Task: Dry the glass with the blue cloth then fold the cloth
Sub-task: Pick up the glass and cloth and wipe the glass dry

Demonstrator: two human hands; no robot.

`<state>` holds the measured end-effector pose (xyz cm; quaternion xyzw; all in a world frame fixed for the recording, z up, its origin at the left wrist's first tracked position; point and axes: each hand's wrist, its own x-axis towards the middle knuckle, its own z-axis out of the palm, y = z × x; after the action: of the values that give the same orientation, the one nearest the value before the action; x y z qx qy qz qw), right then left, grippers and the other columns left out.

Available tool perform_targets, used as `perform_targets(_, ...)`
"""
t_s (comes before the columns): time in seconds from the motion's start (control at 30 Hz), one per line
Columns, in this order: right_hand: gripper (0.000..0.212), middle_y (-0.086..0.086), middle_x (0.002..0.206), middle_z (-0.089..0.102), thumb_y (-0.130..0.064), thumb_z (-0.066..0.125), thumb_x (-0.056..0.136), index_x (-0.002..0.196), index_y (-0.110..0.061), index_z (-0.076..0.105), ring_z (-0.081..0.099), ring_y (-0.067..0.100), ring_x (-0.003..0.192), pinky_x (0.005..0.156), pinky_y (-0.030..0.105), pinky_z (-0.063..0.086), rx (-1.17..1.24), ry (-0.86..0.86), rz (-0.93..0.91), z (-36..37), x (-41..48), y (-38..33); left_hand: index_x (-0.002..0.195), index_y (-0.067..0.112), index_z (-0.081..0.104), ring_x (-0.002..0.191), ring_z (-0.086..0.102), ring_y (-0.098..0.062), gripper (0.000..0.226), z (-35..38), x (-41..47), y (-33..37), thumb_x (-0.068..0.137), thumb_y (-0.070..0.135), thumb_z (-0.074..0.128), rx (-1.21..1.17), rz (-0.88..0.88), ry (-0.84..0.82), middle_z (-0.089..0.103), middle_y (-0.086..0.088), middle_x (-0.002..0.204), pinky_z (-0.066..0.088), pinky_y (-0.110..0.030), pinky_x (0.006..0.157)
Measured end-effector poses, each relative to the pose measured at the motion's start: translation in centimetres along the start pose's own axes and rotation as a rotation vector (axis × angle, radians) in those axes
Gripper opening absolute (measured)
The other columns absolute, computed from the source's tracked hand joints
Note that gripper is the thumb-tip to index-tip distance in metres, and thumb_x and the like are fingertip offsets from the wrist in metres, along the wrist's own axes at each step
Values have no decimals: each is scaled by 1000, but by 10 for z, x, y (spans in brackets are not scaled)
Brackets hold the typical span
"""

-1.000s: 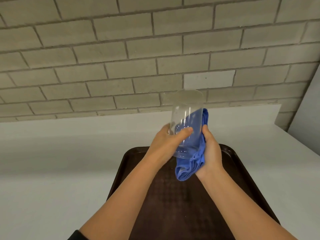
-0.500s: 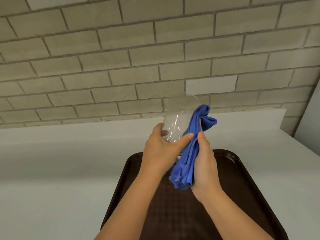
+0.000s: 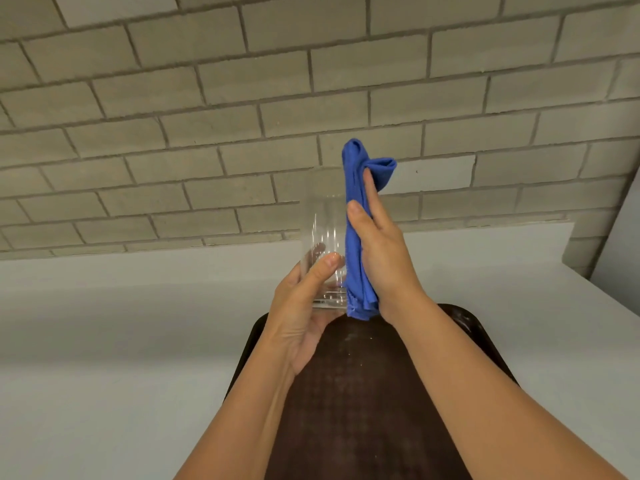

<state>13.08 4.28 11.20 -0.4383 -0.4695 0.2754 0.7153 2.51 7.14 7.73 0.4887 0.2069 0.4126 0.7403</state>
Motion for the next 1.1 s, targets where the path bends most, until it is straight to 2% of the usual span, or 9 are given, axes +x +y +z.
perform_targets(0.23, 44, 2, 132, 53, -36, 36, 94, 138, -31, 34, 58, 14, 108, 72, 18, 53, 196, 42, 265, -8, -19, 26, 121, 19, 57, 86, 70, -14, 63, -6, 4, -14, 63, 33, 75, 88, 10, 63, 76, 5, 89, 55, -28, 71)
perform_targets(0.33, 43, -1, 127, 55, -38, 36, 94, 137, -34, 35, 58, 11, 106, 76, 21, 51, 209, 85, 287, -7, -29, 30, 119, 23, 58, 83, 70, -10, 65, -4, 5, -9, 58, 40, 77, 159, -7, 11, 76, 7, 86, 55, -22, 66)
perform_targets(0.47, 42, -3, 110, 61, -42, 37, 93, 130, -26, 45, 61, 9, 93, 68, 23, 55, 253, 145, 336, -10, -24, 23, 135, 25, 40, 117, 55, -24, 86, 8, 8, -5, 59, 52, 69, 378, 33, 122, 50, -10, 137, 49, -32, 91)
perform_targets(0.53, 39, -3, 95, 63, -44, 38, 91, 122, -23, 51, 63, 10, 80, 50, 20, 54, 284, 169, 375, -12, -23, 17, 133, 28, 35, 119, 52, -24, 80, 13, 9, -3, 64, 53, 68, 473, 135, 180, 50, -2, 130, 47, -33, 93)
perform_targets(0.67, 46, 8, 120, 60, -48, 37, 91, 129, -24, 46, 60, 23, 106, 91, 43, 51, 256, 188, 375, -11, -23, 15, 117, 38, 33, 87, 58, -7, 43, 18, 6, -4, 81, 48, 53, 679, 266, 244, 55, 3, 109, 44, -12, 59)
perform_targets(0.77, 49, 5, 139, 47, -47, 35, 91, 138, -32, 34, 50, 23, 122, 105, 48, 40, 166, 143, 293, -7, -30, 13, 130, 34, 29, 80, 53, 1, 54, 20, 4, -8, 82, 51, 49, 757, 243, 219, 55, 1, 113, 37, -11, 59)
perform_targets(0.93, 69, -6, 148, 36, -63, 37, 74, 138, -40, 28, 39, 11, 132, 111, 40, 33, 60, 74, 132, 2, -53, 17, 131, 35, 36, 89, 63, -7, 76, 8, 3, -5, 66, 42, 74, 570, 139, 208, 60, 5, 105, 50, -18, 68)
perform_targets(1.03, 48, -29, 147, 19, -59, 31, 77, 124, -61, 25, 22, -18, 130, 108, 10, 25, -15, 0, -20, 8, -60, 15, 132, 33, 42, 90, 67, -14, 71, -2, 0, -5, 68, 41, 72, 366, 36, 94, 67, -3, 109, 55, -26, 72)
perform_targets(1.1, 37, -25, 150, 11, -51, 29, 85, 119, -64, 21, 15, -16, 133, 109, 10, 20, -106, -25, -96, 10, -52, 11, 129, 32, 48, 99, 67, -17, 67, -5, -1, -7, 67, 43, 69, 250, 1, 8, 71, 0, 109, 54, -35, 85)
